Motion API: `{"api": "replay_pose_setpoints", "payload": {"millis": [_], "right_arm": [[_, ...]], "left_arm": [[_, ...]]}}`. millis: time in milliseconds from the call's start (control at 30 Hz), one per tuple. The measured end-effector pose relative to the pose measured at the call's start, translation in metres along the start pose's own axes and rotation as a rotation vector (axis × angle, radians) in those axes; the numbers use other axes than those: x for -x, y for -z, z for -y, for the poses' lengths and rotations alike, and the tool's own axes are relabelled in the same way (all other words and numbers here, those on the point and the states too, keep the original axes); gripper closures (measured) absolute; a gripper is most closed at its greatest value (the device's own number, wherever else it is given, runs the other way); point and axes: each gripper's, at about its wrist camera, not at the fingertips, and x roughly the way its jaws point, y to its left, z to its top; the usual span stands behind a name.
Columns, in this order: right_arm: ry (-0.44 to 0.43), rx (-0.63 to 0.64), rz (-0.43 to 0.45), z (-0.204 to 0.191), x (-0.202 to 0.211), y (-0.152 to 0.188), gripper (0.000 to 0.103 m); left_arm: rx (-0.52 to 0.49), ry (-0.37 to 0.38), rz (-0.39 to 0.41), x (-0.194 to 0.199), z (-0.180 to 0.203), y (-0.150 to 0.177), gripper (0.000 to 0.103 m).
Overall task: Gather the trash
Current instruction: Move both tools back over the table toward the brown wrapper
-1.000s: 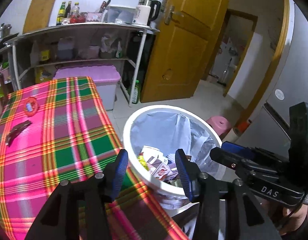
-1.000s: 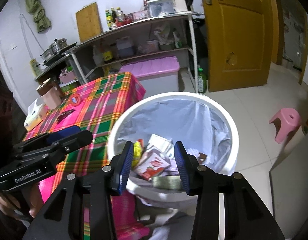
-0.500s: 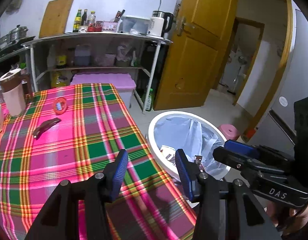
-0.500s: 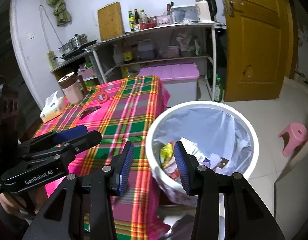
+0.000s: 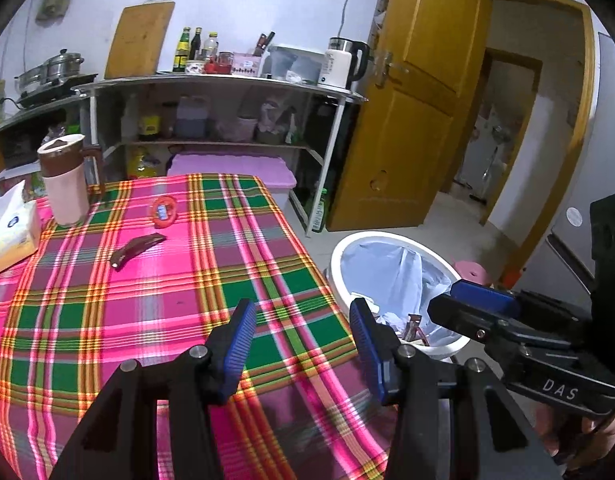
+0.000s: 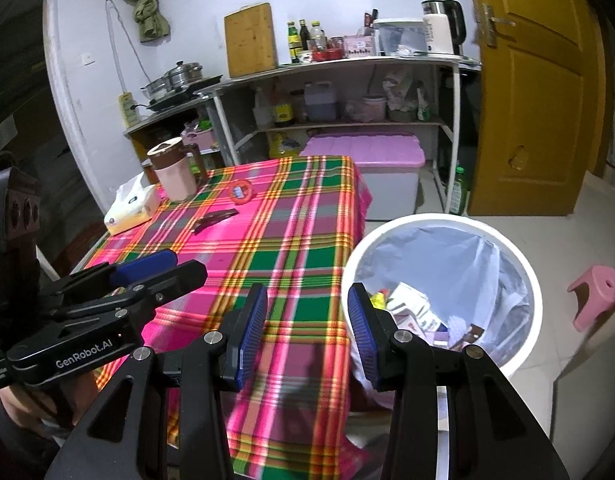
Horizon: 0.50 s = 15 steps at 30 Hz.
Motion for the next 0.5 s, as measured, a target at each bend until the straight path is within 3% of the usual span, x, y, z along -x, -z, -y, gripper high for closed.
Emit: {"api": "replay_pose_setpoints", "payload": {"millis": [500], "right_arm": [[-0.081,0.038,-0.038,-0.027,-0.032,-0.005,0.06]], "left_arm": [[0.064,-0.103,0.0,0.007,-0.055,0.005,0.054]]}}
